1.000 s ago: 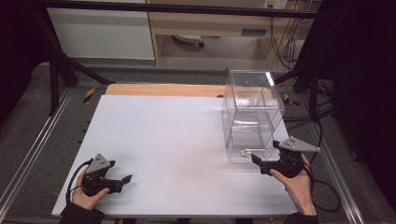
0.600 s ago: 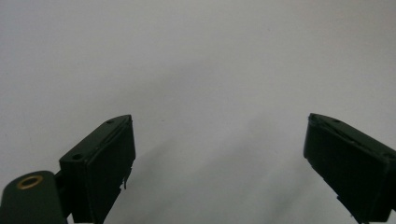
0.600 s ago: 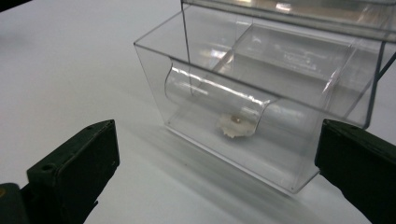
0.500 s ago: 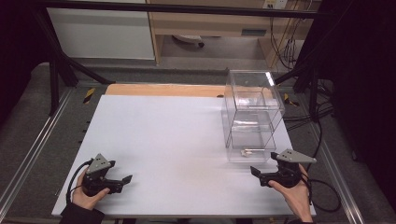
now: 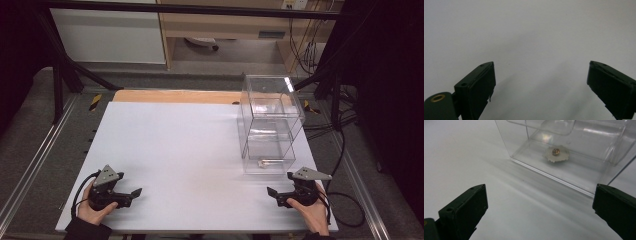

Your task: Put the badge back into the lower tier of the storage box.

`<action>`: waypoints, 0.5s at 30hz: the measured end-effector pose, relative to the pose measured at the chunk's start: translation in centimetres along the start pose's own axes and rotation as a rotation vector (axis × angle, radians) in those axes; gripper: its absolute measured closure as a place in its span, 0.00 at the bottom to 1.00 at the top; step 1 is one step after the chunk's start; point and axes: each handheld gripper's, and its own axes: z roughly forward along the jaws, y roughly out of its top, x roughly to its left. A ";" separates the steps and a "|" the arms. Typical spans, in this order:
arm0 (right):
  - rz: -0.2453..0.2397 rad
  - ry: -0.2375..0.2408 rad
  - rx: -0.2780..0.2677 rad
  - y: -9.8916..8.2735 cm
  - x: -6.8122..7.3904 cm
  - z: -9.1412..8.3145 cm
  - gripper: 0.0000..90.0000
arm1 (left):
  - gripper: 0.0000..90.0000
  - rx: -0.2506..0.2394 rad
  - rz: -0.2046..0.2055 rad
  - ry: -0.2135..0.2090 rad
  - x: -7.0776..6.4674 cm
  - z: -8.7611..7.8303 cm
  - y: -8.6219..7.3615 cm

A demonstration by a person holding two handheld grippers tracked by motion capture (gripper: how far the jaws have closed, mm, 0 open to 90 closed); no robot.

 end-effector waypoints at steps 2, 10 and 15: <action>-0.001 0.004 0.004 -0.3 -0.1 0.0 0.00 | 0.09 0.000 0.000 -0.003 0.0 0.0 0.0; -0.008 0.004 0.033 -1.0 -0.3 0.4 0.00 | 0.08 0.002 0.005 -0.006 -0.1 0.0 0.0; -0.010 0.005 0.029 -1.1 -0.4 0.4 0.00 | 0.08 0.005 0.005 -0.011 -0.2 0.1 0.0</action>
